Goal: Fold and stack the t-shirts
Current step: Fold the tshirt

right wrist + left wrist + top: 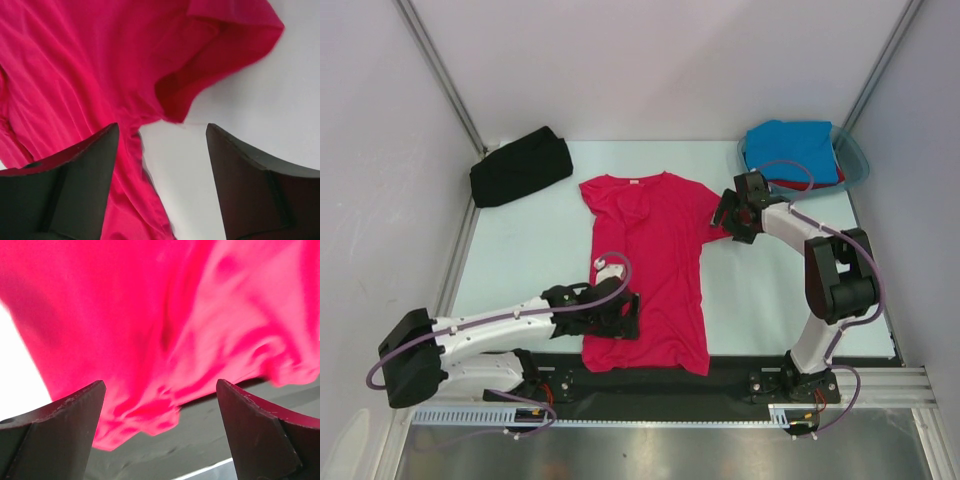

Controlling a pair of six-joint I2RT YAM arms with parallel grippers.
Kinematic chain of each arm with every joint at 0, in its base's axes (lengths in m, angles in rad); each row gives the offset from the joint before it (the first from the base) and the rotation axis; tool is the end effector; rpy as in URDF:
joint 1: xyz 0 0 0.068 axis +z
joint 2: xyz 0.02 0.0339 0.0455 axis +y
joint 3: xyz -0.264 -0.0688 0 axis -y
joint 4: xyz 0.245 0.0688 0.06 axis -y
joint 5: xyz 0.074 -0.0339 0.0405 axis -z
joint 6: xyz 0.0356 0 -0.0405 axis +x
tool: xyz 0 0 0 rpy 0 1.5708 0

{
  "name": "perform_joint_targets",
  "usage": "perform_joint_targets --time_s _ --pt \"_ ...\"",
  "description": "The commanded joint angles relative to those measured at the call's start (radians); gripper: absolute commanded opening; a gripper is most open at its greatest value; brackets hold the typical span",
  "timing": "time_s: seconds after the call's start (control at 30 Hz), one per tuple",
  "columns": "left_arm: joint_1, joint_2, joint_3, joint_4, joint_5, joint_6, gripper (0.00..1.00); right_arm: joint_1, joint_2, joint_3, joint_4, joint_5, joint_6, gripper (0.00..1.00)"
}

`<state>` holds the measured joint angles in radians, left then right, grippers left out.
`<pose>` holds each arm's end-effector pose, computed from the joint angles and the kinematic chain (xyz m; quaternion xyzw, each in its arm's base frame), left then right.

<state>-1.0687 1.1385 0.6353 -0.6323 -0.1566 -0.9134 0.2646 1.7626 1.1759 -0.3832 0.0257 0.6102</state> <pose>0.1006 -0.1718 0.1886 0.0587 0.9718 -0.1383 0.1818 0.3569 0.0958 0.1966 0.1680 0.9402 0.1142 0.2733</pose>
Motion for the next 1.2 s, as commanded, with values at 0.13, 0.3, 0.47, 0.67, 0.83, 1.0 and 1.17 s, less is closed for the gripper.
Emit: perform_joint_targets --time_s 0.13,0.3,0.47,0.67,0.83,1.0,1.17 --pt "0.09 0.049 0.127 0.126 -0.029 0.16 1.0 -0.028 0.037 0.011 0.176 -0.116 0.054 0.7" --pt "0.096 0.11 0.136 0.141 -0.009 0.177 1.0 -0.03 0.04 0.031 0.148 -0.107 0.025 0.6" --pt "0.099 0.141 0.133 0.161 0.031 0.188 1.0 -0.028 0.077 0.065 0.112 -0.112 0.0 0.47" --pt "0.104 0.161 0.138 0.161 0.04 0.196 1.0 -0.033 0.101 0.07 0.109 -0.124 0.0 0.38" --pt "0.107 0.17 0.129 0.164 0.052 0.194 1.0 -0.024 0.077 0.076 0.07 -0.096 -0.012 0.24" --pt "0.11 0.188 0.126 0.175 0.069 0.199 1.0 0.005 0.015 0.077 0.017 0.017 -0.039 0.0" --pt "0.115 0.208 0.124 0.181 0.086 0.205 1.0 0.071 -0.002 0.14 -0.026 0.081 -0.118 0.0"
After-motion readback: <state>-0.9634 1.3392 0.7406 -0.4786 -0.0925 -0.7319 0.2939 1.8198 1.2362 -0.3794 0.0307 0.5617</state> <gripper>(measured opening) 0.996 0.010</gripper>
